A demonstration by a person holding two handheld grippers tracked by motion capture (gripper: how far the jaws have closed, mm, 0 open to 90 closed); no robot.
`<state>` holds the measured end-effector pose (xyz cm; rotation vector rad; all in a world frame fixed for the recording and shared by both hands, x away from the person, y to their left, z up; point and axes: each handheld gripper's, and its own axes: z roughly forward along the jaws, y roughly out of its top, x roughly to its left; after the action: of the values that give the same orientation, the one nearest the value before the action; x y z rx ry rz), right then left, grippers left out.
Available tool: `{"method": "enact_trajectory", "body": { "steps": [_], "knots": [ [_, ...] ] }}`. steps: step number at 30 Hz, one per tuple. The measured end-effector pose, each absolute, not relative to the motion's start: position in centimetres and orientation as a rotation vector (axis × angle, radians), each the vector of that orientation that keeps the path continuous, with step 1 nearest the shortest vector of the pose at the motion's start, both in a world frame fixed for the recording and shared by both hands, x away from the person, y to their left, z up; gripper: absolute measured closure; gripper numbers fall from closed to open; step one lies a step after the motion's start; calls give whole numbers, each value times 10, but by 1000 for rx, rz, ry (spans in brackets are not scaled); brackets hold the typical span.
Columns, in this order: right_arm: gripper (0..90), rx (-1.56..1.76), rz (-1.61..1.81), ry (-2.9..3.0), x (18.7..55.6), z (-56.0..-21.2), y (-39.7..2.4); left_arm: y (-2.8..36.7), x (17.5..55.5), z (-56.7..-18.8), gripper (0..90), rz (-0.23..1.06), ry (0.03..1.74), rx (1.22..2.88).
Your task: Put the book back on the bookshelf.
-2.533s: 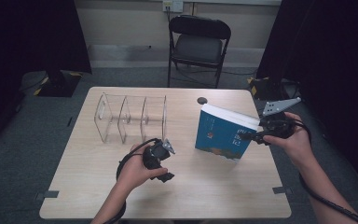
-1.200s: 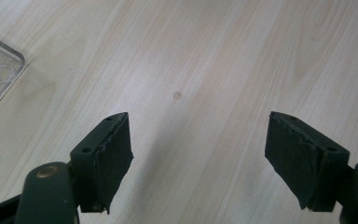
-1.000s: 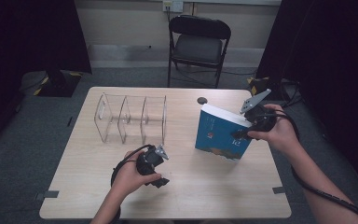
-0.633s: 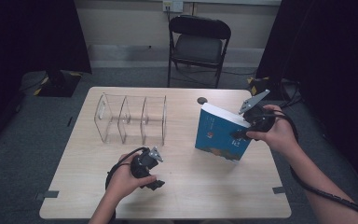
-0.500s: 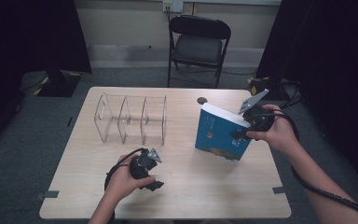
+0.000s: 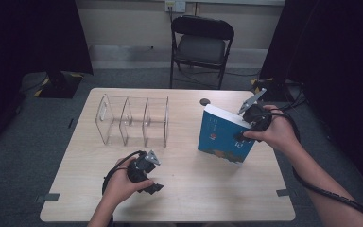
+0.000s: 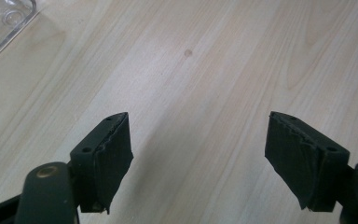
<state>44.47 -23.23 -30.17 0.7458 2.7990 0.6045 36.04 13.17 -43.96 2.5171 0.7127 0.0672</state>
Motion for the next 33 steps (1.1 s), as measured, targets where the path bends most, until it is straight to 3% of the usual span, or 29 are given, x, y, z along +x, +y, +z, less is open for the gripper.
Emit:
{"method": "enact_trajectory", "body": {
  "steps": [7, 33],
  "knots": [
    [602, 727, 574, 2822, 443, -301, -230, 135, 360, -441, 225, 72, 727, 2512],
    [612, 711, 555, 2849, 427, -291, -221, 145, 359, -448, 205, 79, 767, 2464]
  ]
}}
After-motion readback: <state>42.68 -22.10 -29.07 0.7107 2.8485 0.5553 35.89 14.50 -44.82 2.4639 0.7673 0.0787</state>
